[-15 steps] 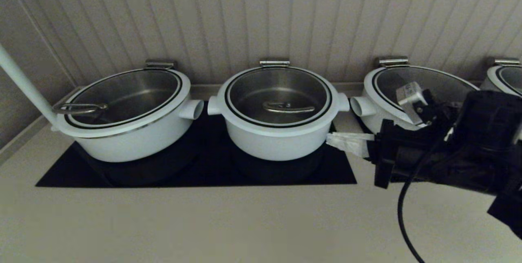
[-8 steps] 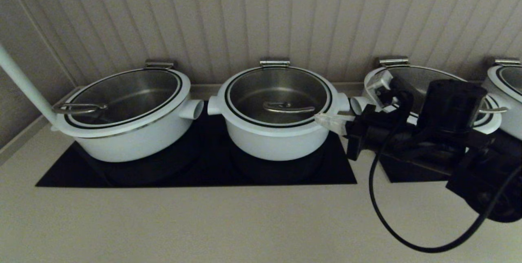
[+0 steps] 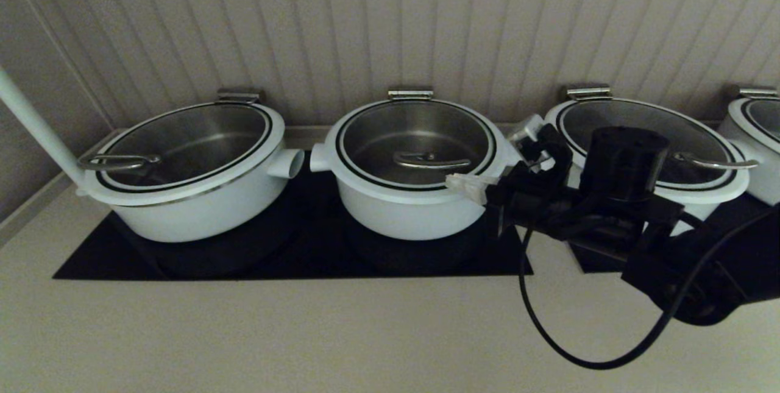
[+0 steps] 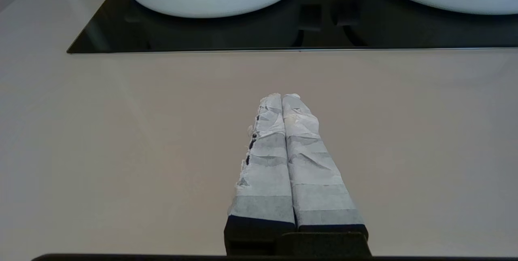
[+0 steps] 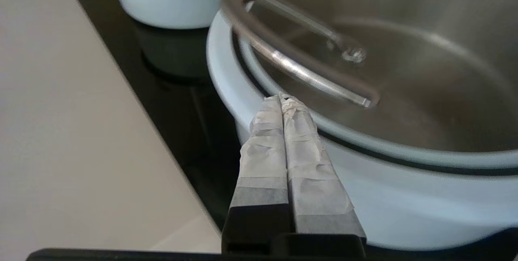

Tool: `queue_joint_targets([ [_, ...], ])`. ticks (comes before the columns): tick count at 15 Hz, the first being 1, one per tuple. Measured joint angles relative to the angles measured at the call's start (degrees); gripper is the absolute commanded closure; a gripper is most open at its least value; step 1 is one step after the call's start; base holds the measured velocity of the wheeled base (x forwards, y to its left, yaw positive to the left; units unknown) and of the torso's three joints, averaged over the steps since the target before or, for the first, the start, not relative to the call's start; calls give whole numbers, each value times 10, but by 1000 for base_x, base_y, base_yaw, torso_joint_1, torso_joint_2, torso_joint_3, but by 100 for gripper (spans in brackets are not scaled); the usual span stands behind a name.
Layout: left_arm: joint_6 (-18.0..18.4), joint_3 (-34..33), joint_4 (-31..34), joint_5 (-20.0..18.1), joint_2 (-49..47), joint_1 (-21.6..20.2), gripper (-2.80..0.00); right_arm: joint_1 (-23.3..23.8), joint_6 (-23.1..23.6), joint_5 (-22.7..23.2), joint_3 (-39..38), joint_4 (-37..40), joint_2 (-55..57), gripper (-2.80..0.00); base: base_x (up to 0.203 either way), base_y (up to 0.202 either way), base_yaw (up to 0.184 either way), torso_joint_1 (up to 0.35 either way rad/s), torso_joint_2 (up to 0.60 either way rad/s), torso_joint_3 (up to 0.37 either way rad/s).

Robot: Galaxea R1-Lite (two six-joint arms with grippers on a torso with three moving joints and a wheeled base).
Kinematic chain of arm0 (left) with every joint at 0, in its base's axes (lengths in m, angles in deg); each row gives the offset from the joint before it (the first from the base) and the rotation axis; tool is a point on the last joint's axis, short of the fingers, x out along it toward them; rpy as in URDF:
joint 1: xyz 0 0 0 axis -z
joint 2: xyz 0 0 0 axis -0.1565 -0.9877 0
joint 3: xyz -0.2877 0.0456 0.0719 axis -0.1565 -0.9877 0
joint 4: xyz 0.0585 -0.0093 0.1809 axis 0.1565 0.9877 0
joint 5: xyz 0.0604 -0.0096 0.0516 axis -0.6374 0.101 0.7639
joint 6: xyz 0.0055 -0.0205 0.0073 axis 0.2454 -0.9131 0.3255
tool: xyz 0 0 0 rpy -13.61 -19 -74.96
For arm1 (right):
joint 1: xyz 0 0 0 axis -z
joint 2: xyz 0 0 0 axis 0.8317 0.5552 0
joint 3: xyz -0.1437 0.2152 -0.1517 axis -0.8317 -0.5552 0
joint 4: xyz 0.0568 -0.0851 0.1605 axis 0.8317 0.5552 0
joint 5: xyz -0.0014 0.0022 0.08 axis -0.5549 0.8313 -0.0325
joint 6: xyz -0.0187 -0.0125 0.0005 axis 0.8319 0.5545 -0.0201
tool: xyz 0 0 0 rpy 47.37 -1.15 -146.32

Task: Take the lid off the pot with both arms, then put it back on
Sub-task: Open the food pot lid a small opening with the right arm

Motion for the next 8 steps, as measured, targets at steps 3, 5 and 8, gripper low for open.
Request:
queue_joint_targets([
  [3,0,0,0,0,0,0,0,-1,2,-1,18,-11,17,0,0,0,0,0,0,0],
  [5,0,0,0,0,0,0,0,-1,7,-13,26,-25,26,0,0,0,0,0,0,0],
  [8,0,0,0,0,0,0,0,-1,12,-29,39,-26,39,0,0,0,0,0,0,0],
])
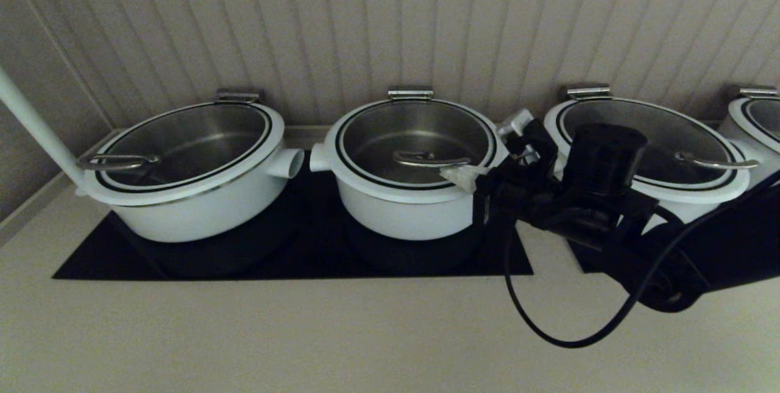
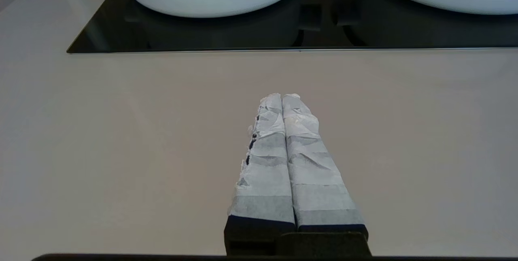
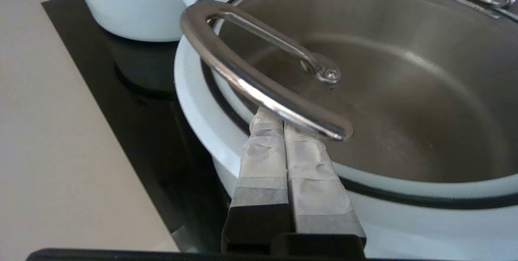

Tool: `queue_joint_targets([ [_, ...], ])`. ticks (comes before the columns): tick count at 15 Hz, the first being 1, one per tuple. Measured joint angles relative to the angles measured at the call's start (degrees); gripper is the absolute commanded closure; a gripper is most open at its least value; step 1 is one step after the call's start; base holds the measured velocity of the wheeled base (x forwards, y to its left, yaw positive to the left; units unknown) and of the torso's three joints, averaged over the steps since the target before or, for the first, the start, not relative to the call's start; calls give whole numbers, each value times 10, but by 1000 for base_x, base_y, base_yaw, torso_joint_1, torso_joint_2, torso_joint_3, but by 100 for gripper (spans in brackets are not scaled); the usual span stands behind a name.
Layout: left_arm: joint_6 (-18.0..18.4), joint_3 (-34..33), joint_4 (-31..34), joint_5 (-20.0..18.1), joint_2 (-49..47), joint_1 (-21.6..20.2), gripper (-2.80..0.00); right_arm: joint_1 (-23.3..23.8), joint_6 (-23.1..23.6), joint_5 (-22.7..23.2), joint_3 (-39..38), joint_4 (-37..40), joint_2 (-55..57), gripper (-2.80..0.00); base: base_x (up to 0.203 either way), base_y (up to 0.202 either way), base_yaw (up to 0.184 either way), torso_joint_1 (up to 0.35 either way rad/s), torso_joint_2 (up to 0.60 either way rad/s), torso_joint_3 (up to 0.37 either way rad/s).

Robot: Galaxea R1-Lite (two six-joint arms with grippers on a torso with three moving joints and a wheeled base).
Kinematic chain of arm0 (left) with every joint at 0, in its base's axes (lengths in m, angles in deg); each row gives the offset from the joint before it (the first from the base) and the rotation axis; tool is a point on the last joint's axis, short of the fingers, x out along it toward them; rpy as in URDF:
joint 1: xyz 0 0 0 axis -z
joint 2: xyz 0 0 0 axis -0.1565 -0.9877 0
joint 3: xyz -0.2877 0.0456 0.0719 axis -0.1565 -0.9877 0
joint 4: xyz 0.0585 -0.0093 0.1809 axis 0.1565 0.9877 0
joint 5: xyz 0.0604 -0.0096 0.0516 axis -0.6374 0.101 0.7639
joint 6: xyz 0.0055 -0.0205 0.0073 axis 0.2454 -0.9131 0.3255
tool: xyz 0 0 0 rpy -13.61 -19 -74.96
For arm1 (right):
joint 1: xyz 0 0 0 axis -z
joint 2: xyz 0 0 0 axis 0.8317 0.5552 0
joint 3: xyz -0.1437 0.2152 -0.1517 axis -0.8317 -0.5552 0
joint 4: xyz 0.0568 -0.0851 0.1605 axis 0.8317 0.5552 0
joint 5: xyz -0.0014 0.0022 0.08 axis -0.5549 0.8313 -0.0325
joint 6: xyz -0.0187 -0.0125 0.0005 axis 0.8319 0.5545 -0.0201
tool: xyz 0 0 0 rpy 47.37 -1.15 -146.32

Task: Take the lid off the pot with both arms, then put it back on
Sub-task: Open the food pot lid a small opening with the right arm

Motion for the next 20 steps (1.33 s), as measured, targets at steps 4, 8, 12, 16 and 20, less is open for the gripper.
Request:
queue_joint_targets([
  [4,0,0,0,0,0,0,0,0,19,-17,23,-3,18,0,0,0,0,0,0,0],
  [8,0,0,0,0,0,0,0,0,28,-17,45,-2,26,0,0,0,0,0,0,0],
  [12,0,0,0,0,0,0,0,0,28,-18,47,-2,21,0,0,0,0,0,0,0],
  [16,0,0,0,0,0,0,0,0,28,-19,47,2,10,0,0,0,0,0,0,0],
  [20,0,0,0,0,0,0,0,1,28,-23,50,6,-4,0,0,0,0,0,0,0],
])
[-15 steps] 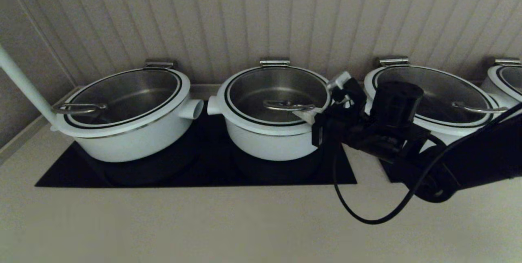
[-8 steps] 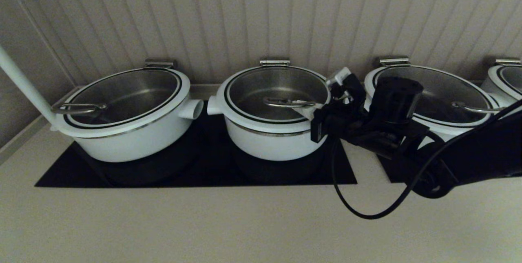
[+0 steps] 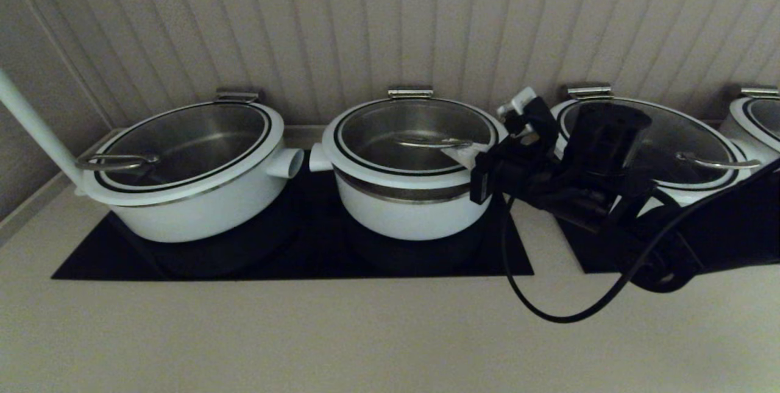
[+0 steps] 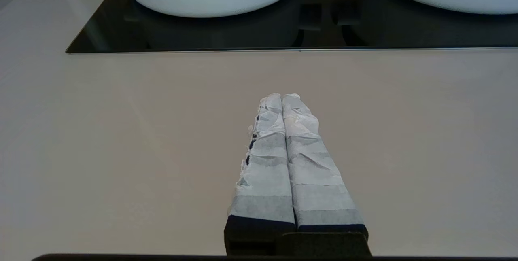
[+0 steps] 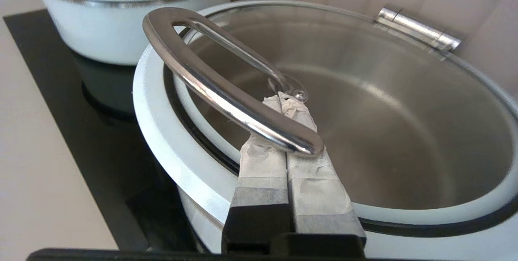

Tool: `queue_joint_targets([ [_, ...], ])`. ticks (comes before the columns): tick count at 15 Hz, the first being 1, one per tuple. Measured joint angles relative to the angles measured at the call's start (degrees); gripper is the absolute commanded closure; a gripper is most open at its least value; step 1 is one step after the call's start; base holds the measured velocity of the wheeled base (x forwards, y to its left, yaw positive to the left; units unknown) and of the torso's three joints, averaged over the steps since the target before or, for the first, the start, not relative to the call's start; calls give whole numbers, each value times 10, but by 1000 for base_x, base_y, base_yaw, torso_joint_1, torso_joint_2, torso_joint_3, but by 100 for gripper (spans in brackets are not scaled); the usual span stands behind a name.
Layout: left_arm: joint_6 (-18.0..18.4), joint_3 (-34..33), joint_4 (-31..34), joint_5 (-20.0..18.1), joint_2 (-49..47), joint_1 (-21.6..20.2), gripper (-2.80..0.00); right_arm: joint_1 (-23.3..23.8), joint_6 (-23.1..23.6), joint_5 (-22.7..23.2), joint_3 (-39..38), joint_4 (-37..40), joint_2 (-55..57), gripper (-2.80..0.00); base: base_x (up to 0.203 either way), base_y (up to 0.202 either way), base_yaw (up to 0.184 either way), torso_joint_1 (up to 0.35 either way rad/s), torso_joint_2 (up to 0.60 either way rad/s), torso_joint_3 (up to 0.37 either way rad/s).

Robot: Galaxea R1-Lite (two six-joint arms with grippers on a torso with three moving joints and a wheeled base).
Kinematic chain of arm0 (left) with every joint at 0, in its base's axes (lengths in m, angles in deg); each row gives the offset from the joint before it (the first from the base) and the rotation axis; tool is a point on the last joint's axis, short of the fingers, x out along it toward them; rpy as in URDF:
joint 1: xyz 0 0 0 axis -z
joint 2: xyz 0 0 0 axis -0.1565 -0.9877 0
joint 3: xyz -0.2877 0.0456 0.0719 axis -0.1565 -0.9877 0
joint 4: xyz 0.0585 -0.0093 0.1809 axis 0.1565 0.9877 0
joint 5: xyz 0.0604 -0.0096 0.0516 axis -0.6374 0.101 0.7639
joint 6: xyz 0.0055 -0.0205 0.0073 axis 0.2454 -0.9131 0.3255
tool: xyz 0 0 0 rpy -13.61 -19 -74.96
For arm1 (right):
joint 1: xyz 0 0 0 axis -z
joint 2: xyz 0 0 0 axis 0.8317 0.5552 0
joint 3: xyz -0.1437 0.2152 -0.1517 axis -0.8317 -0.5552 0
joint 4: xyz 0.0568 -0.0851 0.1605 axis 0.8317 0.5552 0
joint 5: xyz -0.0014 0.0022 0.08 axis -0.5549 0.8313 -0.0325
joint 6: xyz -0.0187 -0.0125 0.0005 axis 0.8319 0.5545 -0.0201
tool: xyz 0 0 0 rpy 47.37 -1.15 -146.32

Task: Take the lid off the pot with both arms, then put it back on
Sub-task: Open the food pot lid a small opening with the right arm

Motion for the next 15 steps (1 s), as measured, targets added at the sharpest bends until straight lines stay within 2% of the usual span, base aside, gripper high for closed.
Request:
queue_joint_targets([
  [6,0,0,0,0,0,0,0,13,0,0,57,46,-4,0,0,0,0,0,0,0],
  [11,2,0,0,0,0,0,0,15,-1,0,75,52,-1,0,0,0,0,0,0,0],
  [15,32,0,-1,-4,0,0,0,15,-1,0,75,52,0,0,0,0,0,0,0,0],
])
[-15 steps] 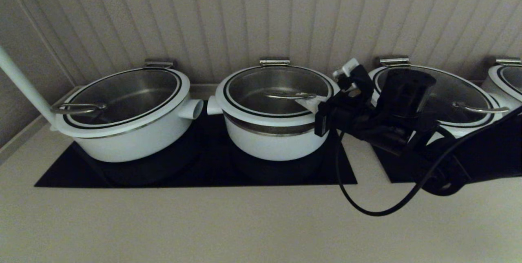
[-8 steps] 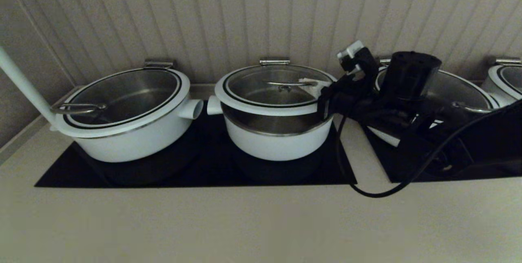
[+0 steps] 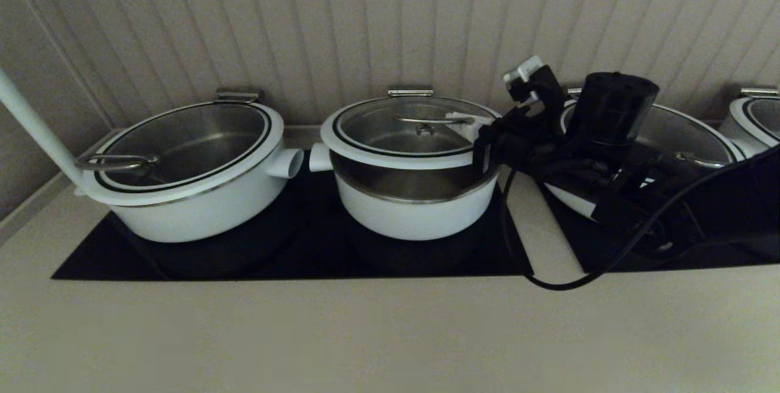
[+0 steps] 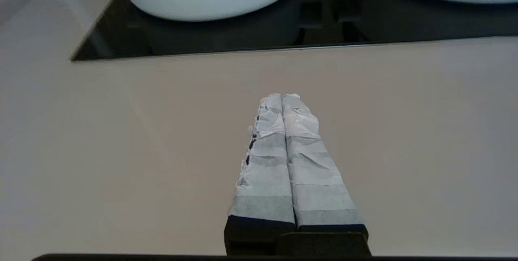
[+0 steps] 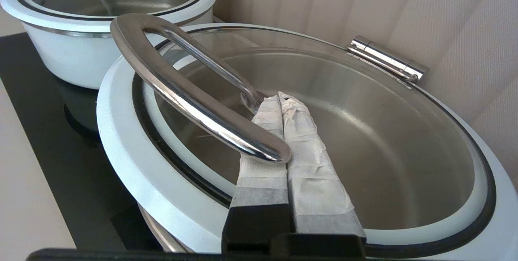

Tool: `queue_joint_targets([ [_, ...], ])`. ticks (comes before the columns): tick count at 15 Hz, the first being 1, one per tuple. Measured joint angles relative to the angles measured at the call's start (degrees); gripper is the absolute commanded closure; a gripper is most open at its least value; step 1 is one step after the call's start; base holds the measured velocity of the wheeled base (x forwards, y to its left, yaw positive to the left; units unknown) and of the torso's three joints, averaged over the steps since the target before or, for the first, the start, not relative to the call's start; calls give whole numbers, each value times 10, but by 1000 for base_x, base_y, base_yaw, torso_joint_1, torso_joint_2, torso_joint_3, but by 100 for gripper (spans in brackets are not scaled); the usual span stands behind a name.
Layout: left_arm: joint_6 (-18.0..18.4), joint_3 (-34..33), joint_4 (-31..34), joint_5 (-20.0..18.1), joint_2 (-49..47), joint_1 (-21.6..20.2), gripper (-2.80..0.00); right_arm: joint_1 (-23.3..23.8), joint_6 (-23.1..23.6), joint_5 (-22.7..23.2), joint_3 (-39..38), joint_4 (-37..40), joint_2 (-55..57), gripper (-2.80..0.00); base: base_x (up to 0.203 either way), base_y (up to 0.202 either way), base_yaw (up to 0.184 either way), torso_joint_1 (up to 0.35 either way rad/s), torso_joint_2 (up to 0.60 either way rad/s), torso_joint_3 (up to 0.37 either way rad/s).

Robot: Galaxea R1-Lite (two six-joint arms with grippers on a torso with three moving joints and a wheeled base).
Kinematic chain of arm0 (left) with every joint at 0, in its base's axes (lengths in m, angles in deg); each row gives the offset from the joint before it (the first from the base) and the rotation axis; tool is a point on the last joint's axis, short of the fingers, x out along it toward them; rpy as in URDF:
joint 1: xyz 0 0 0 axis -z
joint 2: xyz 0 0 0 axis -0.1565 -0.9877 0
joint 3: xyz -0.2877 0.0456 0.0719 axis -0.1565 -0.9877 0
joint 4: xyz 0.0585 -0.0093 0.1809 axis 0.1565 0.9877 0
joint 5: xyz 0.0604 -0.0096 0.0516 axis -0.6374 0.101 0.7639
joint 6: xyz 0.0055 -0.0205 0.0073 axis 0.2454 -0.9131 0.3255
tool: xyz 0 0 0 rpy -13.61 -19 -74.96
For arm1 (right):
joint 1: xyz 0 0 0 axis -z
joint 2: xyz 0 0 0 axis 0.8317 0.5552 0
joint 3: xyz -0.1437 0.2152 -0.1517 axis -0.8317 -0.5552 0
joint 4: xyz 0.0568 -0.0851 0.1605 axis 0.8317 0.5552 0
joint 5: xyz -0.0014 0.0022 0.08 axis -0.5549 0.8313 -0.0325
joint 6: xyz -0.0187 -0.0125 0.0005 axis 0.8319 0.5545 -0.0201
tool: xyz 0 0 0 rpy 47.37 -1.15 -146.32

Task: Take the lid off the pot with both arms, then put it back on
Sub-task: Open the food pot lid a small opening with the right arm, then hold the pot lid with the left arm

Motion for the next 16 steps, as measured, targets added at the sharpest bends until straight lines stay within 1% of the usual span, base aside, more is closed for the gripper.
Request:
queue_joint_targets([
  [1,16,0,-1,-1,0,0,0,0,0,0,0,0,0,0,0,0,0,0,0,0],
  [2,22,5,-1,-2,0,0,0,0,0,0,0,-1,0,0,0,0,0,0,0,0],
  [3,23,14,1,-8,0,0,0,0,0,0,-1,-1,0,0,0,0,0,0,0,0],
  [4,23,27,4,-25,0,0,0,0,0,0,-1,-1,0,0,0,0,0,0,0,0],
  [7,25,74,6,-109,-8,0,0,0,1,0,-2,-1,0,0,0,0,0,0,0,0],
  [8,28,88,4,-132,-18,0,0,0,1,0,-2,-1,0,0,0,0,0,0,0,0],
  [12,32,145,-1,-189,-99,0,0,0,1,0,0,-1,0,0,0,0,0,0,0,0],
  [14,35,168,-3,-241,-146,1,0,0,1,0,3,0,0,0,0,0,0,0,0,0],
  [15,42,177,-5,-269,-169,1,0,0,0,0,8,1,0,0,0,0,0,0,0,0],
  [16,51,180,-12,-286,-191,1,0,0,0,0,11,1,0,0,0,0,0,0,0,0],
])
